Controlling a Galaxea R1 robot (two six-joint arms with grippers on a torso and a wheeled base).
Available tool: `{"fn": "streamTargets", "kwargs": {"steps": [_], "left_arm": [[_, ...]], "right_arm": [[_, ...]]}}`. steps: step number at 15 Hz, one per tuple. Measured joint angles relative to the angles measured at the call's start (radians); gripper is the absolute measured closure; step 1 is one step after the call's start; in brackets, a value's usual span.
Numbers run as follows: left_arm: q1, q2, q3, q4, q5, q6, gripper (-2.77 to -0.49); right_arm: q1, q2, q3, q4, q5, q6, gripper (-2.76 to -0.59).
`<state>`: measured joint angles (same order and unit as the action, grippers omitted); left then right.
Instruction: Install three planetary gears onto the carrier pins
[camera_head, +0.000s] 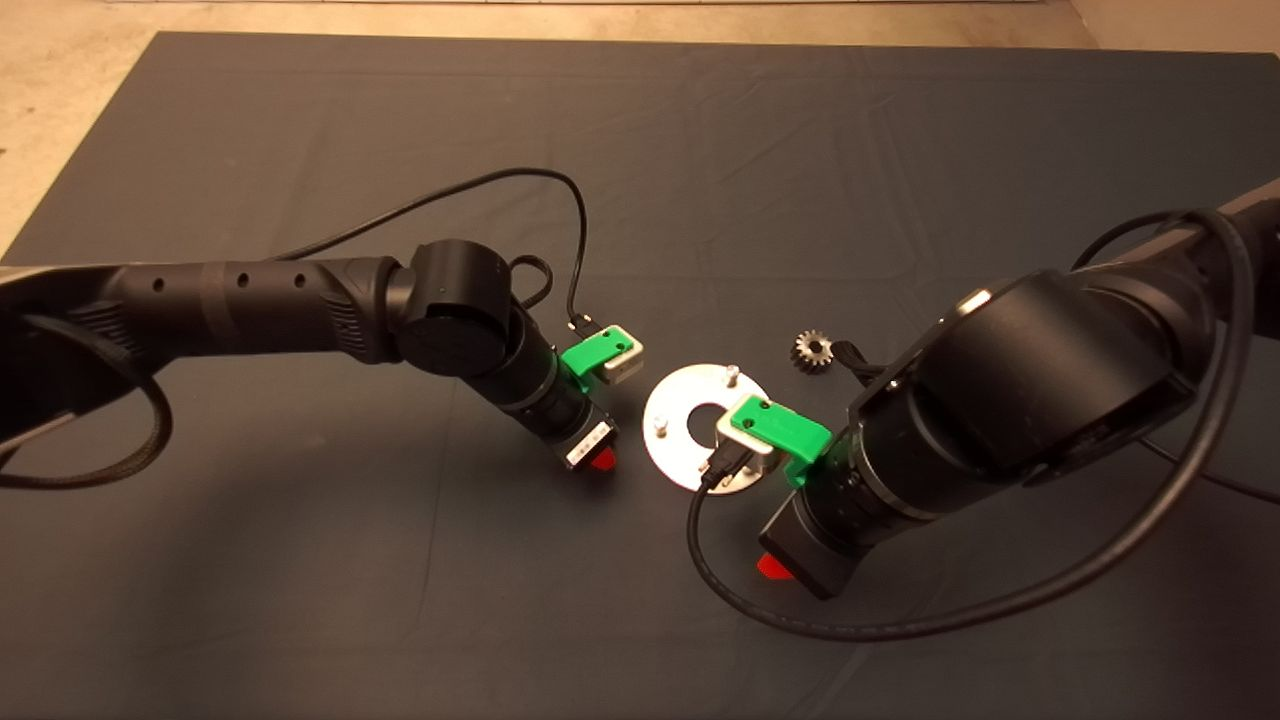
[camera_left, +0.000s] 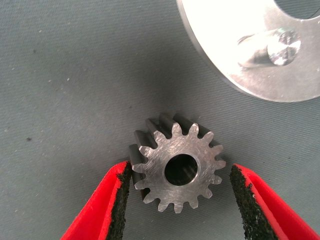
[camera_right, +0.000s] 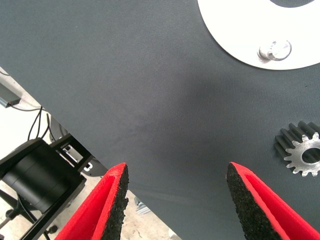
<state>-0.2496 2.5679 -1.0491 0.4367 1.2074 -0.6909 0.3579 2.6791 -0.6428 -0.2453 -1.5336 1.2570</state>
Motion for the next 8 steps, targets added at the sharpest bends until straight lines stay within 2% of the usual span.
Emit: {"fn": "streamTargets", "kwargs": {"steps": [1,3,6,7,8], "left_arm": [[0.0,0.0,0.0,0.0,-0.002,0.0,-1.35],[0.0,0.0,0.0,0.0,-0.004,0.0,-1.22],[0.0,-0.003,0.0,0.0,-0.011,0.0,-1.21],[0.0,-0.007,0.0,0.0,-0.012,0.0,-1.1],[0.0,-0.01,0.0,0.0,-0.015,0.0,-1.09]], "right_arm": [[0.0,0.0,0.0,0.0,0.0,0.0,-1.44],[0.0,0.0,0.0,0.0,0.0,0.0,-1.44],[0.0,0.0,0.0,0.0,0.0,0.0,-1.44],[0.0,0.0,0.0,0.0,0.0,0.0,-1.44],[0.0,0.0,0.0,0.0,0.0,0.0,-1.44]]}}
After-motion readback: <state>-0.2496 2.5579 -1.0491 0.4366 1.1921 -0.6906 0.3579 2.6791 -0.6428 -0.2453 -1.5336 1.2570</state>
